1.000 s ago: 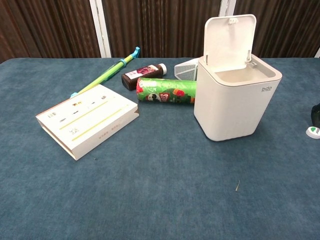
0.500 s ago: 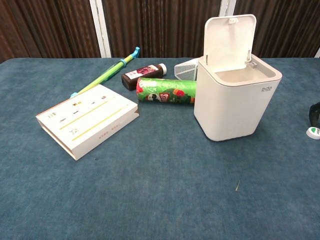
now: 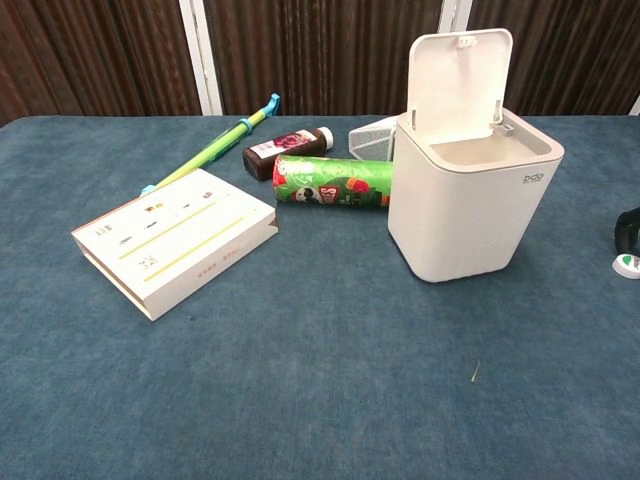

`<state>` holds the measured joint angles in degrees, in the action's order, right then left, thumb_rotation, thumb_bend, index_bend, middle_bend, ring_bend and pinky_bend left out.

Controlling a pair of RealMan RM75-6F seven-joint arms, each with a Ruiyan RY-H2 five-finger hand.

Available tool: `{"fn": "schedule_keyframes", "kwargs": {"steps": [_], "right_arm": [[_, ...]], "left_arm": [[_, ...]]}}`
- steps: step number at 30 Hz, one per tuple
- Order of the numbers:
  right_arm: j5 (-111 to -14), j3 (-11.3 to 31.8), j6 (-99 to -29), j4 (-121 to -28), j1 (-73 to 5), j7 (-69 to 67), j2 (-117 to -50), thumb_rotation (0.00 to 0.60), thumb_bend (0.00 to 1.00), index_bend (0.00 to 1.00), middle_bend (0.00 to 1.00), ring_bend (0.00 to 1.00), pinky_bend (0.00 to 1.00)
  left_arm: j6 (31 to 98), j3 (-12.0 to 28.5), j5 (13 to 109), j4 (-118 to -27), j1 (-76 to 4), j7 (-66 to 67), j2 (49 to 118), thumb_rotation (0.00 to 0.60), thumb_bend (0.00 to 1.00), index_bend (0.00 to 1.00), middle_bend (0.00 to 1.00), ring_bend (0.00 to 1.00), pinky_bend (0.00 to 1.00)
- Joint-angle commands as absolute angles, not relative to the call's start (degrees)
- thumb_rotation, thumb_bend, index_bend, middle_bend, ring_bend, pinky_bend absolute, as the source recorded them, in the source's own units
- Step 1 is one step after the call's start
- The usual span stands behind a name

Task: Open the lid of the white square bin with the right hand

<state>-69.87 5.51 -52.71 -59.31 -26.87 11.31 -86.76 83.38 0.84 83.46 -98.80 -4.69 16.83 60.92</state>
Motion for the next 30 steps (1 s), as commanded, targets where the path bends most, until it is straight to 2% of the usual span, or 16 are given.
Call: {"fn": "schedule_keyframes", "kwargs": {"steps": [1, 6, 11, 14, 24, 30], "right_arm": [[-70.4, 5.5, -53.2, -59.2, -26.7, 10.7, -86.9, 0.6, 0.34, 0.59, 0.48, 0.41, 0.54], [-71.1, 5.6, -54.0, -58.9, -26.5, 9.9, -86.9, 0.6, 0.34, 0.66, 0.5, 0.43, 0.56], [-72.0, 5.8, -55.6, -59.4, -26.2, 9.2, -86.6, 0.6, 0.34, 0.67, 0.5, 0.43, 0.56], [-73.5, 6.1, -58.9, -61.6, -25.7, 8.9, -85.6, 0.6, 0.34, 0.67, 0.5, 0.43, 0.56], [-86.9, 5.6, -79.5, -81.6, -21.4, 11.2, -77.1, 0.6, 0.35, 0.62, 0.5, 0.43, 0.56], [-89.8, 5.8, -83.5, -90.6, -19.9, 14.2, -72.8, 0.6, 0.35, 0.62, 0.5, 0.43, 0.57]], "left_arm": [[83.4, 0.8, 83.5, -98.8, -4.7, 16.9, 60.9, 0.6, 0.73, 0.44, 0.43, 0.33, 0.54], [83.4, 0.8, 83.6, -98.7, -4.7, 16.9, 61.0, 0.6, 0.73, 0.44, 0.43, 0.33, 0.54], [83.3, 0.8, 83.5, -98.7, -4.7, 16.9, 61.0, 0.6, 0.73, 0.44, 0.43, 0.33, 0.54], [83.3, 0.8, 83.5, -98.7, -4.7, 16.8, 61.0, 0.6, 0.73, 0.44, 0.43, 0.33, 0.54], [83.3, 0.8, 83.5, -98.8, -4.7, 17.1, 61.0, 0.6, 0.73, 0.44, 0.43, 0.33, 0.54], [83.7, 0.9, 83.3, -98.9, -4.6, 17.1, 60.9, 0.6, 0.73, 0.44, 0.43, 0.33, 0.54]]}}
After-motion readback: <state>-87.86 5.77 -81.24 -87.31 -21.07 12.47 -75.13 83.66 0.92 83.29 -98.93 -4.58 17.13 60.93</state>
